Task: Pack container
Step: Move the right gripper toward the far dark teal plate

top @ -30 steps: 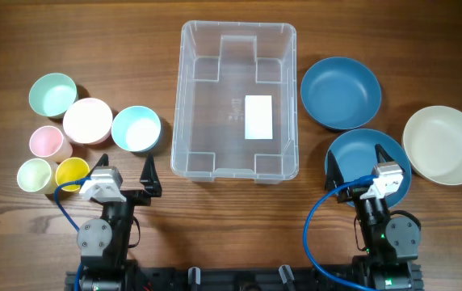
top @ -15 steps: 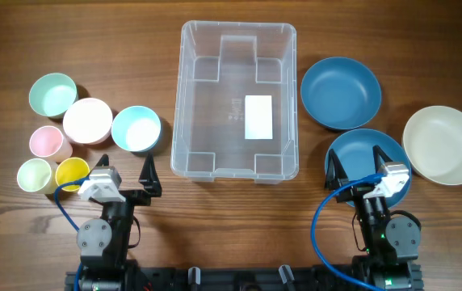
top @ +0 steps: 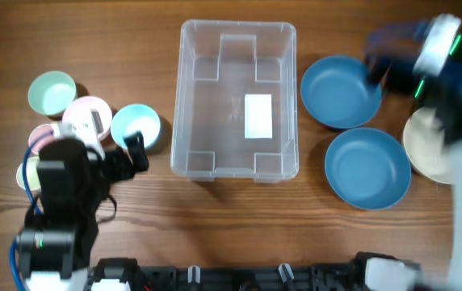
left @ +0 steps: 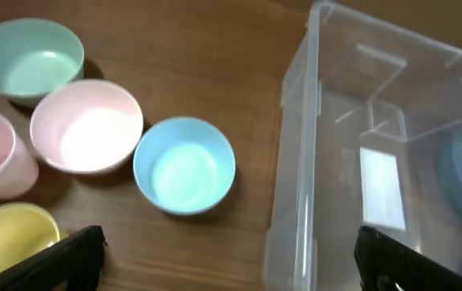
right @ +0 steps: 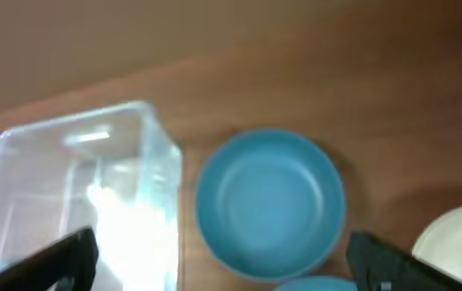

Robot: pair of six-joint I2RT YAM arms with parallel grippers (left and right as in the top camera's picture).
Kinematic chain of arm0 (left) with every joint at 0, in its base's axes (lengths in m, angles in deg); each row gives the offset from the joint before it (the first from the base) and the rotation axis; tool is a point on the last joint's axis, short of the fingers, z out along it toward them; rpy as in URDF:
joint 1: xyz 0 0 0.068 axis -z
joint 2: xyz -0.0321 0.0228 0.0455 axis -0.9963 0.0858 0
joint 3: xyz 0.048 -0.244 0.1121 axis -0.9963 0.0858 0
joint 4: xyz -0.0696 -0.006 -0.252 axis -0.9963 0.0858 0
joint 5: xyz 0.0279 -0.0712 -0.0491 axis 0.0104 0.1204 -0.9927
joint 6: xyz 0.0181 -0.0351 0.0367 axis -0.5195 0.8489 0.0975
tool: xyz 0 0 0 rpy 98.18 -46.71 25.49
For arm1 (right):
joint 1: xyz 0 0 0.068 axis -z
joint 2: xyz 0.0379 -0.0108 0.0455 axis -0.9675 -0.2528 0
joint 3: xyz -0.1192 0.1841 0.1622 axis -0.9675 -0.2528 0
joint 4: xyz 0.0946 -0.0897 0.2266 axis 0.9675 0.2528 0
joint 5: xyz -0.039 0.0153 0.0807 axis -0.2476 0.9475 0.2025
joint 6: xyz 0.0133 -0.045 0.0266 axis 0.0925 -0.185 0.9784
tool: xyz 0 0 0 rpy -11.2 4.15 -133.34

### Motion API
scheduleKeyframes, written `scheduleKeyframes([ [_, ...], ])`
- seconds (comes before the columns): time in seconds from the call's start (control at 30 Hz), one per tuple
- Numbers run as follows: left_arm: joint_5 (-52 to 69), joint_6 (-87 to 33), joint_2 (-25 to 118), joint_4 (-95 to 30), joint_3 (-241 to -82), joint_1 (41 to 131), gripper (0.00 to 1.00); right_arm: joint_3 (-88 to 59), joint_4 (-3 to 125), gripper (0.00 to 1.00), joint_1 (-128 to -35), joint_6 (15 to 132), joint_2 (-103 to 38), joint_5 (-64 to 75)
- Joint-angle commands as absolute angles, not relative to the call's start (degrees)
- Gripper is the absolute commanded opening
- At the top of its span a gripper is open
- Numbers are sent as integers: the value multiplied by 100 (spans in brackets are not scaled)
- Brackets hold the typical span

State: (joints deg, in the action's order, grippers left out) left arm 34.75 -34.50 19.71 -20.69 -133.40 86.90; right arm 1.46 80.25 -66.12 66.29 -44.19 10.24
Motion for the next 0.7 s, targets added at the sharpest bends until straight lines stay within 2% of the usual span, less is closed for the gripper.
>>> scheduleKeyframes([
  [0.0, 3427, -3422, 2041, -1962, -13521, 8717, 100, 1453, 8948, 100, -6140, 6529, -5809, 1446],
  [0.67, 3429, -3422, 2041, -1971, -13521, 8717, 100, 1753, 8622, 100, -6037, 6531, -8491, 519],
])
